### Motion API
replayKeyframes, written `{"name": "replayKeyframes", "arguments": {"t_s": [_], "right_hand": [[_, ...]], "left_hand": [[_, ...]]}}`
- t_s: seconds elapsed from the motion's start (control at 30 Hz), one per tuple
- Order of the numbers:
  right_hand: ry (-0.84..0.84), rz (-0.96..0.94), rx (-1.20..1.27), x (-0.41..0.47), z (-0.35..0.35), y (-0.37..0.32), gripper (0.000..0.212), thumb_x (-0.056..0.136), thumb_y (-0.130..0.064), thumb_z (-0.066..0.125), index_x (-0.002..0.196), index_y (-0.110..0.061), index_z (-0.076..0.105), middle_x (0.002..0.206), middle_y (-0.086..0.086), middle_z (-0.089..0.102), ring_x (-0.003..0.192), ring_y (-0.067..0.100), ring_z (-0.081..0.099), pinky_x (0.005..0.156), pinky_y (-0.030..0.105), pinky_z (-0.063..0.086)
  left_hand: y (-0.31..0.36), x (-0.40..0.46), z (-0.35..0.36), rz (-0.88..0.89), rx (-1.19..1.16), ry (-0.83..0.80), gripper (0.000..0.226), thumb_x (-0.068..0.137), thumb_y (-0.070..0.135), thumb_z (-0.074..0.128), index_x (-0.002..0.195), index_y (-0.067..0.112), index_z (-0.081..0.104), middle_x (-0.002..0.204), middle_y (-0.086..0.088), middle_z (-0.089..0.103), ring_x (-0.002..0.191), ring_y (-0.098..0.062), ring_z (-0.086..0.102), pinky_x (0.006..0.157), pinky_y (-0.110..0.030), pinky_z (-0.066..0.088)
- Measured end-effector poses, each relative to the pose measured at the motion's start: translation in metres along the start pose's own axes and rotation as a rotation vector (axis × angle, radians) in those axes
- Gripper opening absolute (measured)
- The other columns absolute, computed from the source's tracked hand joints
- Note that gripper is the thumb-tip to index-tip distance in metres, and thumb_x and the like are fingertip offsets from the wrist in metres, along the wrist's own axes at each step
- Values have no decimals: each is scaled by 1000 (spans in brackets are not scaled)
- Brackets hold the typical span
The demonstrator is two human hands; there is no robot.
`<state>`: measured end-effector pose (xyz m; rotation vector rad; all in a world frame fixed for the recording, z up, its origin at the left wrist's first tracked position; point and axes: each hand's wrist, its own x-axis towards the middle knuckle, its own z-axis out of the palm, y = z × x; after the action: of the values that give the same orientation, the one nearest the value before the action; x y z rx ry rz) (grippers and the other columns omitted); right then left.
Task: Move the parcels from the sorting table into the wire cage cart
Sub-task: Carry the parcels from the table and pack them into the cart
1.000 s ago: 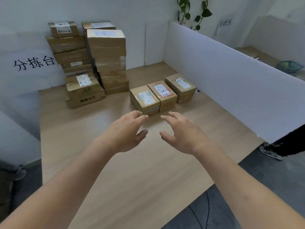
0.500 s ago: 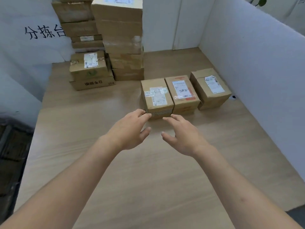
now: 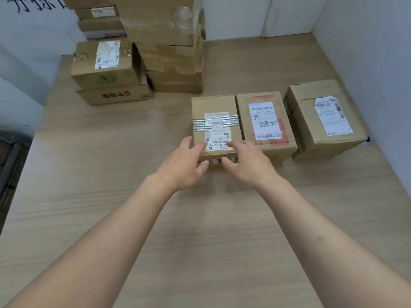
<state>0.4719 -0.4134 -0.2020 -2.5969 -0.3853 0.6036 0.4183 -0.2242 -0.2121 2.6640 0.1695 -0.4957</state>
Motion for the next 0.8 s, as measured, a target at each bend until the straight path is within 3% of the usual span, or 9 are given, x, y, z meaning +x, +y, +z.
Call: {"name": "replayKeyframes", "arguments": {"t_s": [0.07, 0.17, 0.3, 0.37, 0.43, 0.5, 0.63, 0.7, 0.8], "right_hand": [[24, 36, 50, 8, 8, 1, 59, 96, -45, 59, 151, -27, 48, 155, 1, 45, 137, 25, 49, 105, 42, 44], [82, 87, 110, 15, 19, 1, 57, 94, -42, 60, 149, -28, 49, 152, 3, 41, 133, 28, 51, 103, 41, 44], [166, 153, 175, 21, 25, 2, 48, 93, -40, 61, 140, -30, 56, 132, 2, 49, 122, 28, 56, 93, 37, 43], [195, 128, 189, 19, 28, 5, 44, 92, -45, 60, 134, -33, 59, 119, 0, 55, 114, 27, 59, 87, 35, 43], [177, 93, 200, 13, 32, 8, 47, 92, -53, 58, 136, -40, 54, 110, 0, 55, 105, 25, 60, 85, 36, 47], [118, 62, 183, 7, 39, 13, 51, 93, -58, 54, 142, -48, 45, 107, -1, 52, 102, 24, 59, 88, 41, 51], [-5, 38, 241, -2, 59, 23, 66, 98, -59, 55, 156, -56, 23, 137, 4, 41, 126, 27, 53, 106, 43, 46], [-22, -5, 336, -5, 68, 24, 74, 100, -53, 59, 160, -52, 17, 150, 2, 39, 140, 20, 42, 113, 39, 39], [-6, -44, 360, -12, 75, 25, 78, 100, -47, 61, 163, -45, 16, 154, 0, 40, 144, 17, 37, 114, 34, 34]], "left_hand": [[-2, 9, 5, -52, -74, -14, 64, 104, 42, 52, 161, 36, 24, 170, -17, 7, 152, -37, 30, 119, -47, 35], [-11, 22, 14, -79, -196, -21, 62, 103, 39, 53, 159, 39, 26, 167, -22, 18, 157, -32, 19, 122, -44, 28], [-15, 29, 18, -70, -269, 10, 60, 102, 34, 58, 158, 27, 38, 148, -13, 48, 140, -30, 44, 113, -31, 33], [-16, 27, 17, -92, -324, 44, 57, 101, 32, 60, 155, 27, 43, 141, -8, 54, 127, -28, 54, 107, -30, 38], [-21, 23, 17, -105, -350, 92, 53, 100, 32, 59, 152, 32, 45, 136, -9, 58, 126, -29, 54, 107, -34, 41], [-27, 13, 18, -147, -316, 73, 56, 101, 39, 56, 154, 43, 36, 132, -13, 54, 126, -32, 52, 109, -37, 40], [-28, -7, 29, -194, -292, -22, 65, 102, 51, 54, 156, 60, 19, 128, -11, 42, 116, -33, 55, 108, -36, 41], [-26, -11, 38, -155, -360, -15, 70, 101, 47, 59, 158, 56, 20, 141, -9, 39, 128, -30, 51, 113, -33, 37], [-21, -22, 46, -108, -421, 21, 72, 100, 37, 65, 161, 44, 26, 141, -3, 44, 135, -18, 46, 109, -23, 31]]}}
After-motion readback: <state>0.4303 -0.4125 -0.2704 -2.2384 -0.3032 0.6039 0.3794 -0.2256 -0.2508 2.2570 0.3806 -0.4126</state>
